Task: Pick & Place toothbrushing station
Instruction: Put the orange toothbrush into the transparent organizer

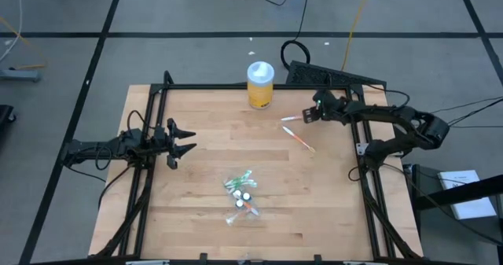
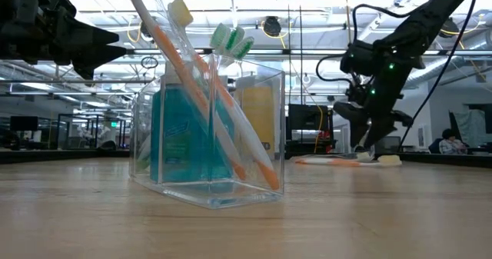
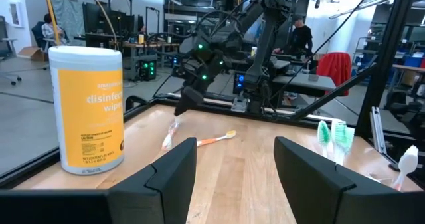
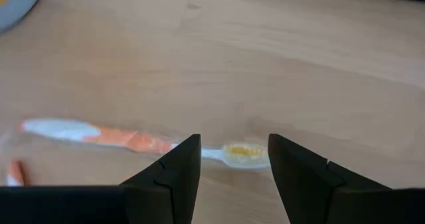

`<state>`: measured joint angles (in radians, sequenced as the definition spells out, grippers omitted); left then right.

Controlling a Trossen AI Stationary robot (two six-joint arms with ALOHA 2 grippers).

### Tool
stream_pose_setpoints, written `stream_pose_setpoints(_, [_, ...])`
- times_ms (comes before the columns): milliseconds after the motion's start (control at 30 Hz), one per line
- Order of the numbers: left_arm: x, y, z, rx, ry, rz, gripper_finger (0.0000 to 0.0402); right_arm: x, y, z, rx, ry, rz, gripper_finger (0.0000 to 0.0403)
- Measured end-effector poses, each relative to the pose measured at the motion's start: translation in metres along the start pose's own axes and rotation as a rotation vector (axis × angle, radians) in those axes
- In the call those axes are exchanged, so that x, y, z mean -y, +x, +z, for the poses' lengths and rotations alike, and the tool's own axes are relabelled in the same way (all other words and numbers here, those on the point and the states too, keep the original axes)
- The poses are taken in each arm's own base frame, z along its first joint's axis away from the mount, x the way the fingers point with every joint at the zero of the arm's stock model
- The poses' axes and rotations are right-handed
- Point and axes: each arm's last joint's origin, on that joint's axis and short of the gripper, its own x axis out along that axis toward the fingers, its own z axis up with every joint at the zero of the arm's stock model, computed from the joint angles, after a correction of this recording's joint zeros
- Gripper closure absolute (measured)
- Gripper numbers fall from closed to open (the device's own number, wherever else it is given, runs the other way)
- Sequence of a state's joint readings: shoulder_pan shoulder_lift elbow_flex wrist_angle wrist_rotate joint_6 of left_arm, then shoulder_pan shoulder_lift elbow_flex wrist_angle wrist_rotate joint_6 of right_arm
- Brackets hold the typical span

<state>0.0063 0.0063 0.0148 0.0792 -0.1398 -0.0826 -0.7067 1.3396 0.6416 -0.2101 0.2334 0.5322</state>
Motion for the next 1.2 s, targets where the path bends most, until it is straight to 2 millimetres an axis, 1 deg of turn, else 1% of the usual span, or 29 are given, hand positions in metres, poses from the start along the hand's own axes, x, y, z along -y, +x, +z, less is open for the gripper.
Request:
stream_pose_setpoints(100, [0.000, 0.000, 0.000, 0.000, 0.000, 0.000, 0.0192, 0.001, 0.000, 0.001, -0.014, 0.064, 0.016, 0.0234])
stream_pose_setpoints(300, [0.000, 0.000, 0.000, 0.000, 0.000, 0.000, 0.0192, 0.001, 0.000, 0.000, -0.023, 0.105, 0.012, 0.0234])
stream_pose_setpoints(433, [0.000, 0.000, 0.000, 0.000, 0.000, 0.000, 0.0192, 0.005, 0.000, -0.007, -0.084, 0.135, -0.028, 0.0234])
stream_pose_setpoints(533, [0.000, 0.000, 0.000, 0.000, 0.000, 0.000, 0.0192, 0.007, 0.002, -0.014, -0.106, 0.176, -0.012, 0.0234])
stream_pose_setpoints(733, [0.000, 0.000, 0.000, 0.000, 0.000, 0.001, 0.0192, 0.010, 0.009, -0.021, -0.069, 0.199, 0.040, 0.0234])
stream_pose_setpoints(867, [0.000, 0.000, 0.000, 0.000, 0.000, 0.001, 0.0192, 0.013, 0.012, -0.016, -0.013, 0.230, 0.059, 0.0234])
stream_pose_setpoints(967, [0.000, 0.000, 0.000, 0.000, 0.000, 0.001, 0.0192, 0.015, 0.018, -0.014, -0.003, 0.246, 0.054, 0.0234])
stream_pose_setpoints(1200, [0.000, 0.000, 0.000, 0.000, 0.000, 0.000, 0.0192, 0.015, 0.044, -0.012, 0.032, 0.275, 0.046, 0.0234])
